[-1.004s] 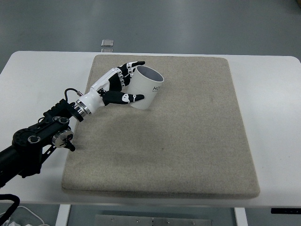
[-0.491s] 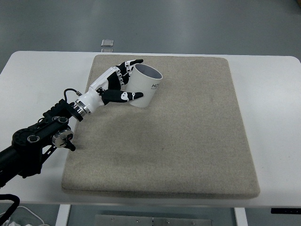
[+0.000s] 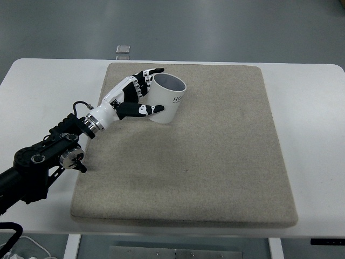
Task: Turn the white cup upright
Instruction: 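Open the left hand and withdraw it from the mug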
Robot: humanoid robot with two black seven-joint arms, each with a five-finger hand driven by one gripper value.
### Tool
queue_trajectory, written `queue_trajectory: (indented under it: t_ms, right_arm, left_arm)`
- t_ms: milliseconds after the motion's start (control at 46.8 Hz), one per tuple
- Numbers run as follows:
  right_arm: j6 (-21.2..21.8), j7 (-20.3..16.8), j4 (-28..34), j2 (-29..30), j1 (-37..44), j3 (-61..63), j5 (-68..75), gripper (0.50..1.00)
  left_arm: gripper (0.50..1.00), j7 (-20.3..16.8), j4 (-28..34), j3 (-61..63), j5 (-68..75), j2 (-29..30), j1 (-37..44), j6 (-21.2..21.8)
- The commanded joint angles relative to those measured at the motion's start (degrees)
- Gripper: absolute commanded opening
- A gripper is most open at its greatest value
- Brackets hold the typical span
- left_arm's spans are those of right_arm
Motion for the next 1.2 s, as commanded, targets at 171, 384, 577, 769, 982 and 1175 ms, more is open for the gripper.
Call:
queue_trajectory:
  t_ms: [171, 384, 577, 769, 982, 1175]
  right_arm:
    - [0.0, 0.0, 0.0, 0.0, 0.0, 0.0, 0.0, 0.93]
    - [0.0, 0.0, 0.0, 0.0, 0.0, 0.0, 0.0, 0.93]
    - [0.0, -0.1, 0.0, 0.0, 0.0, 0.0, 0.0, 0.93]
    - [0.0, 0.0, 0.0, 0.0, 0.0, 0.0, 0.0, 0.93]
    - [0.0, 0.0, 0.0, 0.0, 0.0, 0.0, 0.0, 0.93]
    - [0.0, 0.0, 0.0, 0.0, 0.0, 0.0, 0.0, 0.928]
  left_arm:
    - [0.975, 0.0, 0.0, 0.0, 0.0, 0.1, 0.1, -0.9]
    - [0.986, 0.0, 0.0, 0.0, -0.4, 0.1, 0.1, -1.1]
    - [0.988, 0.0, -0.8, -0.2, -2.4, 0.8, 0.9, -2.3]
    - [0.992, 0.0, -5.6, 0.0, -10.3, 5.0, 1.1, -3.5]
    - [0.992, 0.0, -10.5, -0.2, -15.6, 10.2, 1.0, -2.4]
    - [0.992, 0.0, -10.4, -0.1, -19.9, 14.1, 0.2, -2.1]
